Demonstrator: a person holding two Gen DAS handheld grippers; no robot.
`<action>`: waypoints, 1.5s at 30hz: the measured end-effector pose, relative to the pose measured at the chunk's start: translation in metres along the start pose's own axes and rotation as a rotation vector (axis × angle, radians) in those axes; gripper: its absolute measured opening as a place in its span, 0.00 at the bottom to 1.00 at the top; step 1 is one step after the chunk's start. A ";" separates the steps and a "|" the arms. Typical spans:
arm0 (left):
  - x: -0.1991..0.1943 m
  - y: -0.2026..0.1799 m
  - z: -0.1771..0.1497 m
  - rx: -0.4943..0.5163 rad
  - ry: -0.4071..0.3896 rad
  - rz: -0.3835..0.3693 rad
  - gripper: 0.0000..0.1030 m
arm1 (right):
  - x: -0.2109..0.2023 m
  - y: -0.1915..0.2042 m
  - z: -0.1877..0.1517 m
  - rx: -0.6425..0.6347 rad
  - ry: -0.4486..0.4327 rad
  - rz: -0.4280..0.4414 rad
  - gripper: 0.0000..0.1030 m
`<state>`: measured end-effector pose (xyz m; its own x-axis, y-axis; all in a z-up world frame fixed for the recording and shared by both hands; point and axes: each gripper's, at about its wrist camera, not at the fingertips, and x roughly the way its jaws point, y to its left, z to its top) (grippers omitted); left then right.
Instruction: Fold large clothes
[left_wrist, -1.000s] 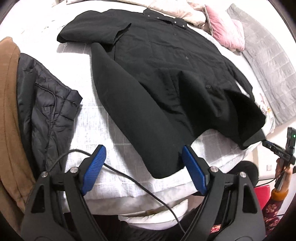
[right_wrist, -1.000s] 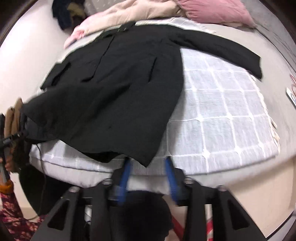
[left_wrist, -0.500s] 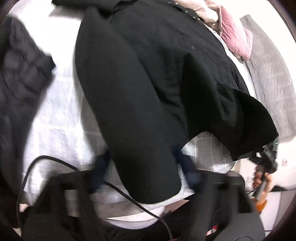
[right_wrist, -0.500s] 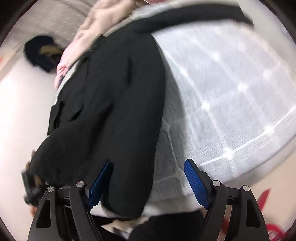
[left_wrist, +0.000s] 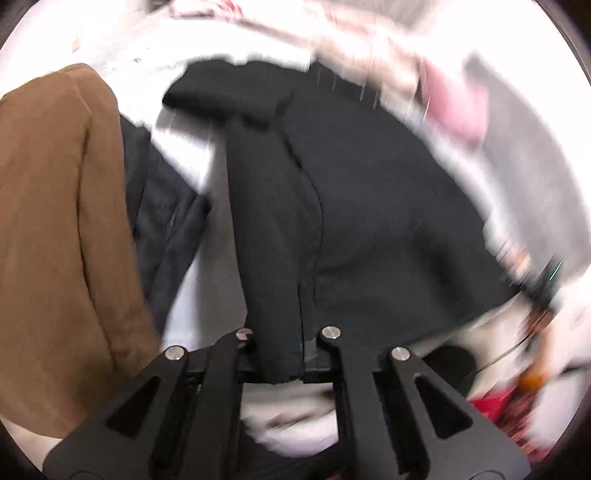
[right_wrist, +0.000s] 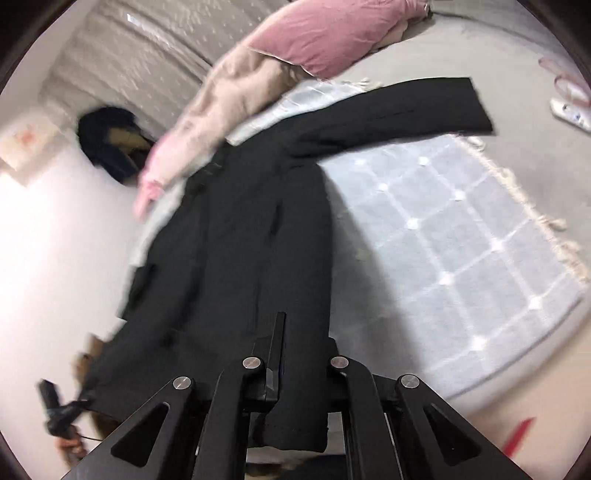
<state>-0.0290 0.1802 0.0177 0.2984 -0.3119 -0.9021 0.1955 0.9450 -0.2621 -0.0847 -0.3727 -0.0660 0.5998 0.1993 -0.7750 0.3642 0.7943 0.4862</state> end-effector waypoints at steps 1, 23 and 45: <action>0.013 -0.004 -0.008 0.040 0.052 0.060 0.13 | 0.006 0.001 -0.003 -0.020 0.027 -0.049 0.10; 0.067 -0.154 -0.045 0.535 -0.076 -0.053 0.73 | 0.059 0.190 -0.116 -0.707 0.129 -0.031 0.60; 0.105 -0.172 -0.070 0.698 -0.022 -0.023 0.73 | 0.136 0.217 -0.149 -0.709 0.170 0.022 0.04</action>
<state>-0.0965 -0.0087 -0.0561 0.3040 -0.3399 -0.8900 0.7542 0.6566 0.0069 -0.0301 -0.0873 -0.1259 0.4617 0.2605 -0.8479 -0.2309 0.9582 0.1688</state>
